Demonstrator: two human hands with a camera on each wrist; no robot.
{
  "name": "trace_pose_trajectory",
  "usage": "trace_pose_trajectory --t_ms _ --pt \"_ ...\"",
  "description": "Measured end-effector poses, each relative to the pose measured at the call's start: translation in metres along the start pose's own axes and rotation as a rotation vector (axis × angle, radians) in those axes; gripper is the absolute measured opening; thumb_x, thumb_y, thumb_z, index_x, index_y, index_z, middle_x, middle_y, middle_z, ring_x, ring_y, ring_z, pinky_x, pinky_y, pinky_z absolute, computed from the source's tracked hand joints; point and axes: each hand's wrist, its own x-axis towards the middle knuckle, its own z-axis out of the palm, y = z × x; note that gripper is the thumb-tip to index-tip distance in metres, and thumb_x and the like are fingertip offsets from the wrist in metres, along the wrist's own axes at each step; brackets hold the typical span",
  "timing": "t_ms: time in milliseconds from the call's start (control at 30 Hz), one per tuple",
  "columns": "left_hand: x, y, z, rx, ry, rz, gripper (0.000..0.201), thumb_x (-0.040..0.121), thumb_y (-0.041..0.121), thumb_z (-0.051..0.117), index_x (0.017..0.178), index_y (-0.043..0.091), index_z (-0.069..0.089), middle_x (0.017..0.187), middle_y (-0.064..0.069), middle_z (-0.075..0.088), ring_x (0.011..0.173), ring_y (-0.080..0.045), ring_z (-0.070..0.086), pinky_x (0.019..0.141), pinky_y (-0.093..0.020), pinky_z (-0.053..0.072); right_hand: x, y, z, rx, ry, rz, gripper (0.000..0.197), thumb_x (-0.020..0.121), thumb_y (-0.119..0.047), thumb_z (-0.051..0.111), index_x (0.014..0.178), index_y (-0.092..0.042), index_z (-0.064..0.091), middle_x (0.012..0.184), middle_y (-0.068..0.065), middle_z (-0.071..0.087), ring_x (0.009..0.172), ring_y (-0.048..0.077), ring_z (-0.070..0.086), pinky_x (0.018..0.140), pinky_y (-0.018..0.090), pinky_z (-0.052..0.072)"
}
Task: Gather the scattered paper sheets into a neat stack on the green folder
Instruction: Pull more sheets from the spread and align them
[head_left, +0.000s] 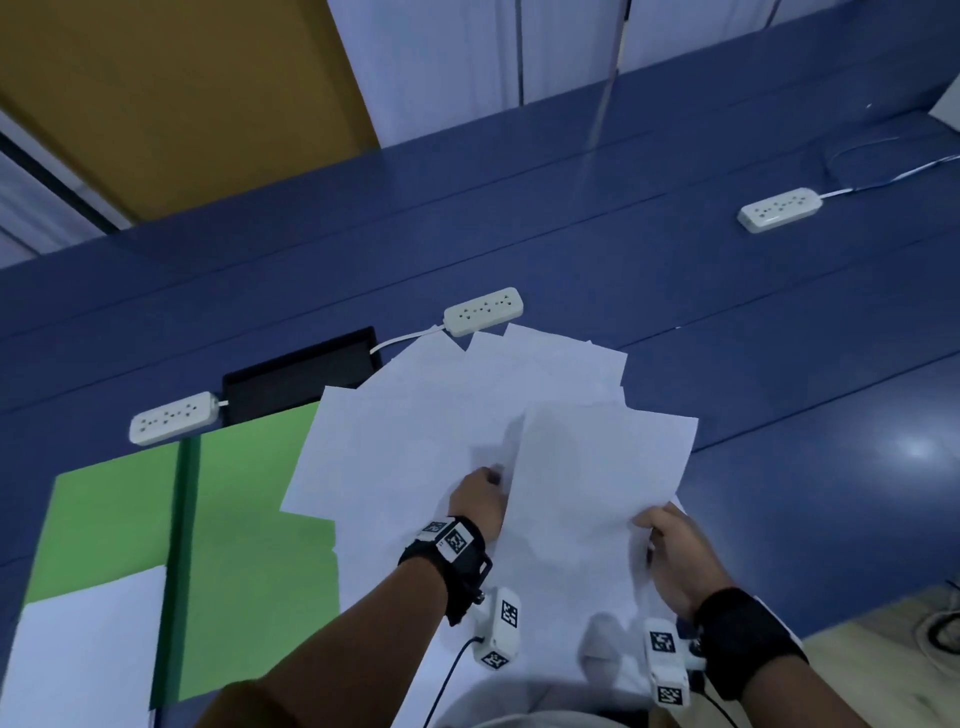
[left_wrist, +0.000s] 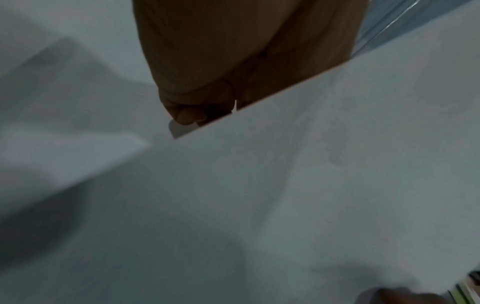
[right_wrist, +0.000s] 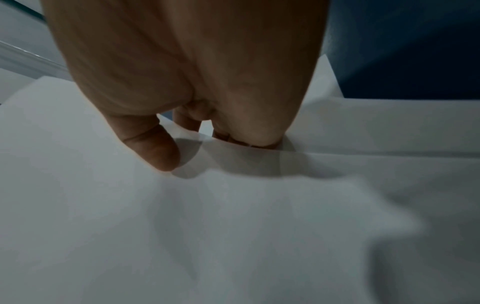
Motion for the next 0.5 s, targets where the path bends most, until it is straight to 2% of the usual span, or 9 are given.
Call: trace_pose_trajectory --t_ms 100,167,200,233,267,333,367,433,500 --pt "-0.012 -0.001 -0.002 0.006 -0.066 0.069 0.025 0.095 0.016 0.044 0.092 0.016 0.069 0.088 0.0 0.072 0.077 -0.021 0.06 0.073 -0.026 0.048 -0.002 0.0 -0.002 -0.004 -0.027 0.003 0.022 0.092 0.009 0.053 0.087 -0.011 0.06 0.091 0.012 0.072 0.088 0.028 0.069 0.082 0.038 0.051" --pt "-0.027 0.002 -0.01 -0.068 -0.107 0.123 0.019 0.094 0.026 0.052 0.084 0.016 0.065 0.077 0.004 0.068 0.069 -0.018 0.058 0.072 -0.032 0.054 -0.003 -0.001 -0.002 0.0 -0.026 0.003 0.022 0.093 0.009 0.051 0.086 -0.01 0.06 0.09 0.011 0.074 0.087 0.028 0.071 0.082 0.039 0.052" --pt "-0.036 0.003 -0.015 -0.127 -0.145 0.143 0.018 0.093 0.03 0.057 0.088 0.018 0.068 0.082 0.006 0.072 0.073 -0.018 0.065 0.078 -0.038 0.059 -0.005 -0.002 0.0 0.012 -0.021 0.0 0.024 0.094 0.009 0.051 0.084 -0.011 0.059 0.088 0.01 0.074 0.085 0.027 0.071 0.08 0.039 0.052" --pt "-0.048 0.005 -0.02 -0.215 -0.201 0.165 0.016 0.092 0.031 0.06 0.097 0.021 0.072 0.093 0.006 0.077 0.085 -0.02 0.073 0.086 -0.042 0.062 -0.007 -0.003 0.002 0.023 -0.011 -0.006 0.026 0.094 0.01 0.051 0.081 -0.012 0.058 0.086 0.008 0.072 0.082 0.025 0.07 0.078 0.038 0.05" --pt "-0.059 0.006 -0.026 -0.306 -0.27 0.181 0.02 0.093 0.026 0.062 0.108 0.023 0.075 0.105 0.004 0.079 0.098 -0.021 0.075 0.092 -0.043 0.06 -0.008 -0.004 0.003 0.027 0.001 -0.019 0.027 0.093 0.01 0.051 0.079 -0.012 0.057 0.083 0.007 0.071 0.078 0.023 0.069 0.075 0.037 0.049" --pt "-0.079 0.001 -0.038 -0.46 -0.373 0.212 0.035 0.091 0.009 0.059 0.122 0.017 0.073 0.12 -0.002 0.077 0.113 -0.024 0.072 0.102 -0.043 0.056 -0.009 -0.004 0.002 0.024 0.01 -0.071 0.026 0.092 0.011 0.052 0.078 -0.01 0.059 0.081 0.009 0.07 0.074 0.023 0.07 0.073 0.037 0.051" --pt "-0.089 -0.004 -0.045 -0.511 -0.404 0.218 0.04 0.089 0.004 0.058 0.125 0.013 0.071 0.123 -0.004 0.075 0.117 -0.025 0.07 0.105 -0.042 0.054 -0.01 -0.005 0.002 0.005 -0.01 -0.102 0.024 0.092 0.012 0.052 0.082 -0.007 0.062 0.085 0.012 0.072 0.079 0.028 0.071 0.074 0.038 0.053" --pt "-0.102 -0.017 -0.054 -0.538 -0.458 0.217 0.046 0.084 -0.001 0.057 0.128 0.009 0.07 0.128 -0.008 0.073 0.123 -0.026 0.067 0.111 -0.043 0.049 -0.015 -0.006 0.006 -0.026 -0.111 -0.132 0.024 0.089 0.014 0.054 0.102 -0.001 0.068 0.102 0.017 0.076 0.097 0.038 0.072 0.078 0.038 0.061" --pt "-0.107 -0.032 -0.061 -0.487 -0.507 0.227 0.048 0.082 -0.008 0.058 0.127 0.006 0.07 0.13 -0.014 0.071 0.125 -0.03 0.066 0.112 -0.049 0.048 -0.023 -0.008 0.013 -0.006 -0.261 -0.092 0.042 0.085 0.014 0.057 0.123 -0.002 0.063 0.121 0.019 0.074 0.111 0.038 0.071 0.086 0.039 0.064"
